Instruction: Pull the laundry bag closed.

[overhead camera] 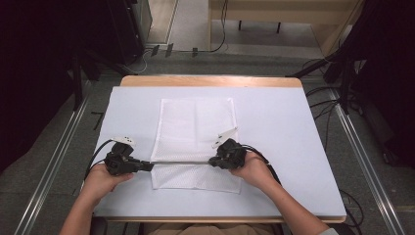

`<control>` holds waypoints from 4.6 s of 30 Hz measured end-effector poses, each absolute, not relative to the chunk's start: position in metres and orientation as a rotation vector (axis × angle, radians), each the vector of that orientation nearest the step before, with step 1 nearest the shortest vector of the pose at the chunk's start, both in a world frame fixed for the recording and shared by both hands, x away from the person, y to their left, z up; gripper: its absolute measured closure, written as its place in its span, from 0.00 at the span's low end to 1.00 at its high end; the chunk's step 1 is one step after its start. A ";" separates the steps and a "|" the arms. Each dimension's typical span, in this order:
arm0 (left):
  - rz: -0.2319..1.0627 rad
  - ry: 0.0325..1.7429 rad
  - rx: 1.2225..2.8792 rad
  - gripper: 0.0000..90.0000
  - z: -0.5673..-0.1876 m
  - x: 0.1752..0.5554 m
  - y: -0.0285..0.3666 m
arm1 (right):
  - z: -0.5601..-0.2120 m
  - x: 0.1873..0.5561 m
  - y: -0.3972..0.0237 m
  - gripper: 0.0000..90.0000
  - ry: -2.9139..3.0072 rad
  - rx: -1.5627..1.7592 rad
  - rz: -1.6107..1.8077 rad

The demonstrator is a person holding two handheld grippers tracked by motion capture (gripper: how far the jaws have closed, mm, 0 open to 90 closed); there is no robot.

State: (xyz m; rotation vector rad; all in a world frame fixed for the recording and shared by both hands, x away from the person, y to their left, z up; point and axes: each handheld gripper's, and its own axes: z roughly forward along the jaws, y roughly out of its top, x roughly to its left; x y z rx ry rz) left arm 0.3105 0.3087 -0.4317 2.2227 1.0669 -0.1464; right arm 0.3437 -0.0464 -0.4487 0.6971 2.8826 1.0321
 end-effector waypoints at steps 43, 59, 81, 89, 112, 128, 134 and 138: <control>-0.163 1.060 2.259 0.97 -0.434 0.310 0.307 | -0.453 0.341 -0.102 0.98 2.876 0.819 0.967; -0.159 1.057 2.259 0.96 -0.434 0.311 0.306 | -0.451 0.338 -0.108 0.98 2.868 0.850 0.971; -0.040 1.092 2.142 0.51 -0.429 0.311 0.311 | -0.445 0.340 -0.122 0.53 2.712 0.855 1.135; 0.031 1.106 2.110 0.40 -0.427 0.312 0.316 | -0.442 0.352 -0.152 0.46 2.575 1.021 1.175; 0.170 1.253 1.984 0.40 -0.426 0.317 0.347 | -0.446 0.365 -0.204 0.31 2.363 1.167 1.196; 0.177 1.281 1.988 0.39 -0.429 0.319 0.350 | -0.453 0.367 -0.201 0.28 2.414 1.149 1.134; 0.166 1.282 2.003 0.39 -0.430 0.320 0.349 | -0.455 0.367 -0.200 0.25 2.443 1.133 1.135; 0.176 1.293 2.022 0.36 -0.433 0.321 0.347 | -0.456 0.368 -0.200 0.25 2.459 1.140 1.125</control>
